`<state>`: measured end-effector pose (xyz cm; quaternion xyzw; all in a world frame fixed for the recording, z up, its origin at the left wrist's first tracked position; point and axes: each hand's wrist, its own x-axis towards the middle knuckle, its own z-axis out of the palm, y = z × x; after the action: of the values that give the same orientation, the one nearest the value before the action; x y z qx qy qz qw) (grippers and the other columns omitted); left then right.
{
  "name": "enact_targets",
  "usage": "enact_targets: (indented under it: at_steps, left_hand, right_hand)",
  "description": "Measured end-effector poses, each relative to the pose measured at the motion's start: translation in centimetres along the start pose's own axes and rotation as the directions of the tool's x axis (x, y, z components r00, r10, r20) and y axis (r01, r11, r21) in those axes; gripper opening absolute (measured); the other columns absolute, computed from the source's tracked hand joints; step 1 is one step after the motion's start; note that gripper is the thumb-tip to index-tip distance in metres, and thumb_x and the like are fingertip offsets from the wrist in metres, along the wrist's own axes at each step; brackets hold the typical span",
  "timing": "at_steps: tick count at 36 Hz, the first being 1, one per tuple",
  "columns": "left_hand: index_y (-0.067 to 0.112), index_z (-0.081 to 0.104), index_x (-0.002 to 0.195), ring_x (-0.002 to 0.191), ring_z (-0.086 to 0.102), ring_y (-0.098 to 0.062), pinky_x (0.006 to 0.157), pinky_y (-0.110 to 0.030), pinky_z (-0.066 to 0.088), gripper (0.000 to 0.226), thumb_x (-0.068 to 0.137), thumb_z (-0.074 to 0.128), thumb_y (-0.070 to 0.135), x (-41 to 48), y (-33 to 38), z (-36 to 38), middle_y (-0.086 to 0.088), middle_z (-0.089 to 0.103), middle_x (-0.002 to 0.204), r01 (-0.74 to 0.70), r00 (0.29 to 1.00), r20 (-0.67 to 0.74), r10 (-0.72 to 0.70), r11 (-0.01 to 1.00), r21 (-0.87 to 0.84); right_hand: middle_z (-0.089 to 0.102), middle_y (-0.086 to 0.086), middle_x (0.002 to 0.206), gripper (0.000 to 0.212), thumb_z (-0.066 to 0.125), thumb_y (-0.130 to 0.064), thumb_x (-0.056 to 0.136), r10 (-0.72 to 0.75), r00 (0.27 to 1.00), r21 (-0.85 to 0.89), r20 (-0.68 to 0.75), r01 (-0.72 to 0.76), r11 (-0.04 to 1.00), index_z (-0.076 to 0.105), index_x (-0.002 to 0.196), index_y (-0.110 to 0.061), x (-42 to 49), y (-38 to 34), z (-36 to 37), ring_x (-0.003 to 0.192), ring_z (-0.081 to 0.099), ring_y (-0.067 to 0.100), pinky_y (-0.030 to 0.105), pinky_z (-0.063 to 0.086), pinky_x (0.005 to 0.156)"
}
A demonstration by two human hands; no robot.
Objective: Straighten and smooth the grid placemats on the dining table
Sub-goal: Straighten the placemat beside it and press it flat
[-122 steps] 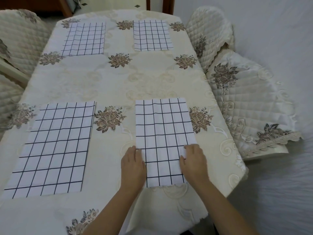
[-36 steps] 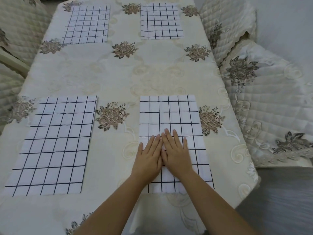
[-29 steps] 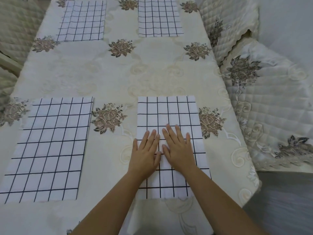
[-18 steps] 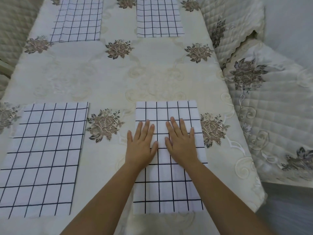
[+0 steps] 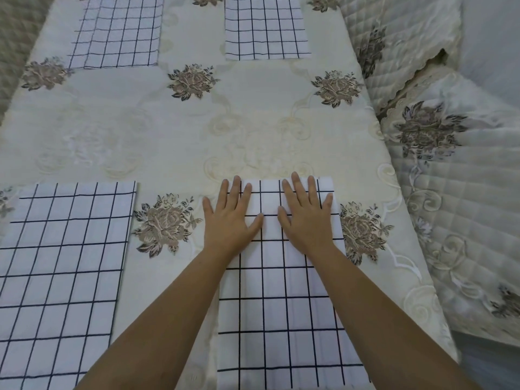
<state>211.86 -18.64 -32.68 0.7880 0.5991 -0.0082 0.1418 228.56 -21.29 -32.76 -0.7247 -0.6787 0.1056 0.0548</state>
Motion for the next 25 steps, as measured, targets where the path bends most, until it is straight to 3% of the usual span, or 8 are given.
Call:
enact_targets:
  at_steps: [7,11,14,19,25]
  left_hand:
    - [0.027,-0.001,0.149,0.145,-0.011,-0.013,0.114,-0.053,-0.002,0.081,0.076,0.000,0.062,0.9,-0.1,-0.3,0.007,-0.009,0.158,0.021,1.000,-0.018,-0.021,0.999,-0.028]
    - [0.021,-0.004,0.149,0.144,-0.012,-0.011,0.115,-0.049,-0.005,0.077,0.081,0.001,0.056,0.8,-0.1,-0.4,0.006,-0.012,0.157,0.054,0.998,-0.020,-0.055,0.997,-0.053]
    - [0.021,-0.005,0.149,0.144,-0.014,-0.011,0.115,-0.048,-0.006,0.063,0.096,0.020,0.044,0.6,-0.6,-0.7,0.006,-0.014,0.157,0.100,0.995,-0.013,-0.101,0.992,-0.071]
    - [0.023,-0.006,0.149,0.144,-0.013,-0.011,0.116,-0.048,-0.006,0.058,0.099,0.021,0.037,-0.6,-2.5,-1.3,0.007,-0.014,0.157,0.132,0.991,-0.021,-0.133,0.989,-0.068]
    - [0.013,-0.002,0.150,0.145,-0.011,-0.015,0.118,-0.046,-0.003,0.058,0.100,0.019,0.033,-1.0,-2.9,-2.3,-0.002,-0.010,0.158,0.133,0.991,0.007,-0.133,0.988,-0.079]
  right_hand:
    - [0.032,0.003,0.152,0.059,0.025,-0.043,0.090,0.006,1.000,-0.033,0.002,-0.005,0.999,0.036,0.143,-0.019,0.9,0.3,-0.2,0.140,0.029,0.032,0.066,0.027,0.101]
    - [0.017,-0.002,0.157,0.067,0.012,-0.046,0.087,0.045,0.999,-0.019,0.028,-0.044,0.999,0.023,0.148,-0.020,1.1,1.2,-0.8,0.145,0.015,0.026,0.059,0.016,0.110]
    - [0.006,-0.005,0.158,0.072,0.003,-0.049,0.083,0.092,0.995,-0.030,0.037,-0.091,0.995,0.012,0.150,-0.022,1.0,2.6,-1.3,0.147,0.004,0.022,0.055,0.011,0.113]
    - [0.004,-0.005,0.158,0.074,-0.002,-0.048,0.082,0.194,0.981,-0.019,0.015,-0.193,0.981,0.010,0.150,-0.021,0.0,5.3,-2.1,0.147,0.003,0.022,0.054,0.010,0.114]
    - [-0.004,-0.004,0.159,0.054,0.015,-0.034,0.100,0.269,0.960,0.050,0.083,-0.273,0.961,0.004,0.150,-0.018,-0.5,5.8,-2.9,0.146,-0.005,0.019,0.051,0.002,0.116]
